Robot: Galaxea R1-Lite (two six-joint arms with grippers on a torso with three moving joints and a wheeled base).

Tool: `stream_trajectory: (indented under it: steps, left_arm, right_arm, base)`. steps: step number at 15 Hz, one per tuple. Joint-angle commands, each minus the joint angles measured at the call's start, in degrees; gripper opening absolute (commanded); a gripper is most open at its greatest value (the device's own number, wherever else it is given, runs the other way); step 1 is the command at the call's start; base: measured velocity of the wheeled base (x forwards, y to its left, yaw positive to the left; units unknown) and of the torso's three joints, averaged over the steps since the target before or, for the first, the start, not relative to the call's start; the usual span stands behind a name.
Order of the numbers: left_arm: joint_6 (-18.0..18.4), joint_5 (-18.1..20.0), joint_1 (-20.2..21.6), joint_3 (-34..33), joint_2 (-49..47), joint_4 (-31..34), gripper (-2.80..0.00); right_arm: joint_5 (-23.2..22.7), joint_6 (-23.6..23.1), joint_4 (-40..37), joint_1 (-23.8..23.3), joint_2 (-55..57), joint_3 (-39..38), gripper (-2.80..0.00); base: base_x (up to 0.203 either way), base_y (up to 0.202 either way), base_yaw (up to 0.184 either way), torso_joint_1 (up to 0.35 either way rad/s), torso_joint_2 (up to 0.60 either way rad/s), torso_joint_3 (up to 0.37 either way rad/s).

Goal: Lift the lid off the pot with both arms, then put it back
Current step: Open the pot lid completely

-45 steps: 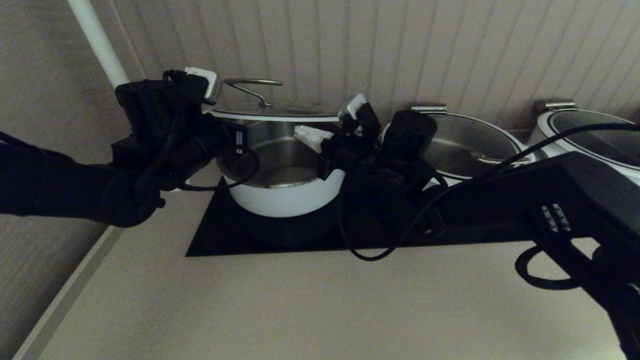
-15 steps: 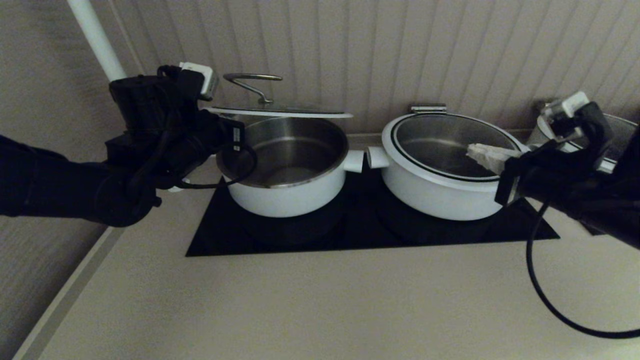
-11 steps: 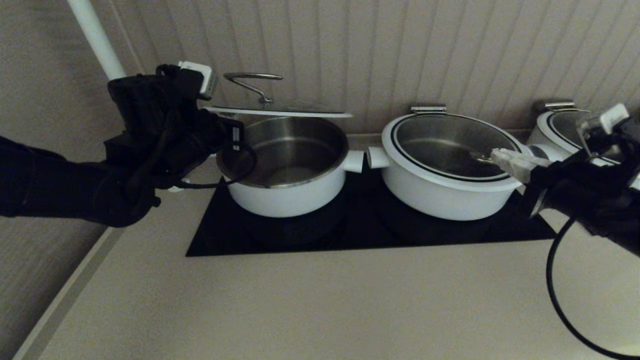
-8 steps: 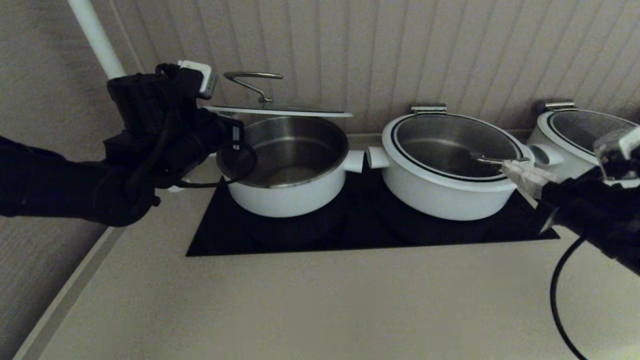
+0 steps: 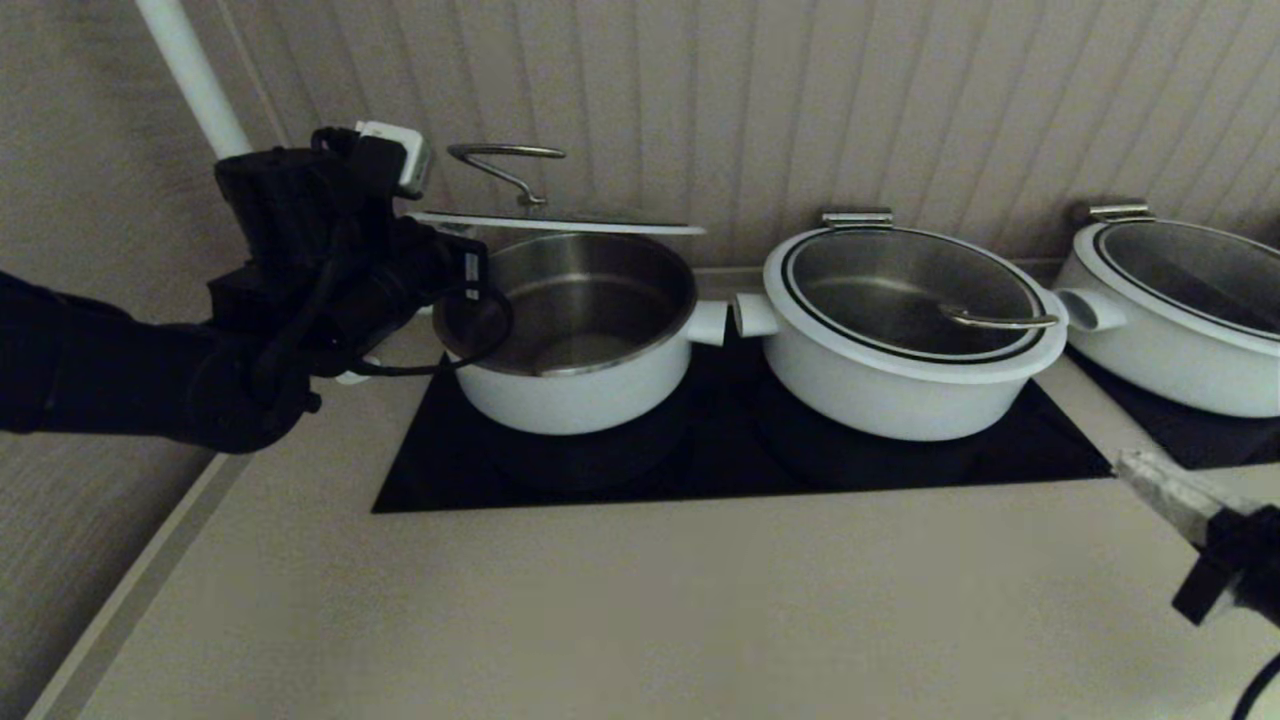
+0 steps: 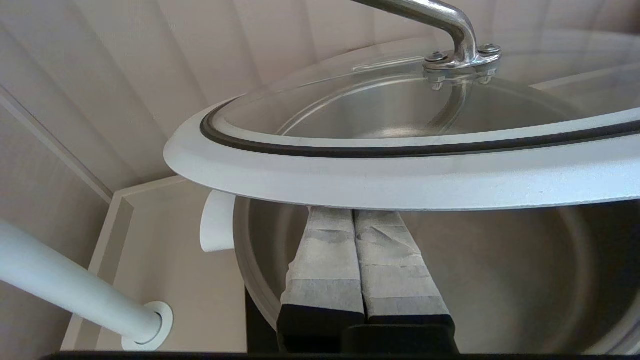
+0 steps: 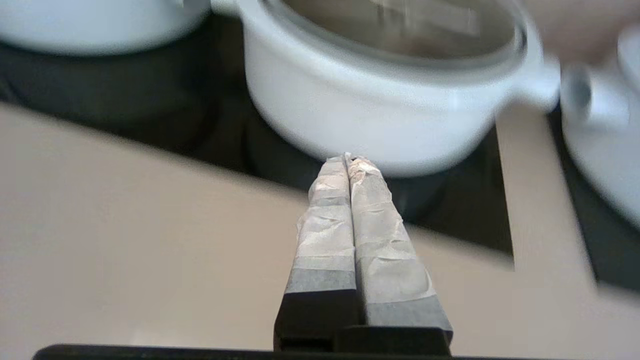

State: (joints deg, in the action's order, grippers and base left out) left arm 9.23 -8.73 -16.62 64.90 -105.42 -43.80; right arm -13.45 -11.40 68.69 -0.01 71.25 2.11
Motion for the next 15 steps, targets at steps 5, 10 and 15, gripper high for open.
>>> stream_trajectory:
  steps: [5, 10, 15]
  left_arm:
    - [0.00, -0.06, 0.00, -0.30, 0.04, -0.32, -2.80]
    - [0.09, -0.15, 0.00, -0.26, 0.19, -0.28, -2.80]
    - [0.09, -0.50, 0.00, -0.30, 0.31, -0.32, -2.80]
  right_arm:
    - [0.35, -0.15, -3.13, -3.77, -4.06, -2.11, -2.80]
    - [-0.19, -0.25, -21.36, -3.69, -13.52, -2.11, -2.80]
    - [-0.26, -0.17, -47.94, -3.68, -32.49, -2.11, -2.80]
  base:
    - [0.000, 0.000, 0.000, 0.000, 0.00, 0.000]
    - [0.000, 0.000, 0.000, 0.000, 0.00, 0.000]
    - [0.000, 0.000, 0.000, 0.000, 0.00, 0.000]
